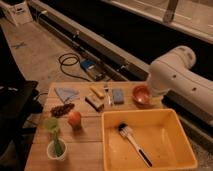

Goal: Place banana in tray

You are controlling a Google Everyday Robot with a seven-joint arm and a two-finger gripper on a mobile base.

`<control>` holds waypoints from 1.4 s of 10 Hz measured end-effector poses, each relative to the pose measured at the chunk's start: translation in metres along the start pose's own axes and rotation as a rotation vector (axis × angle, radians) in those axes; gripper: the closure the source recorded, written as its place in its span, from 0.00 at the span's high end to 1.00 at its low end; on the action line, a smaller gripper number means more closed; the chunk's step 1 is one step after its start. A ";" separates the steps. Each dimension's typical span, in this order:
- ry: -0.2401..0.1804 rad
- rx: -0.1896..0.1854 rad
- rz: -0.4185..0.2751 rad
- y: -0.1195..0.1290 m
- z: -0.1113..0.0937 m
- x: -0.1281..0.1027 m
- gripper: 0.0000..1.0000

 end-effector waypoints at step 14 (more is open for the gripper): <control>-0.018 0.071 -0.132 -0.092 0.031 -0.119 0.65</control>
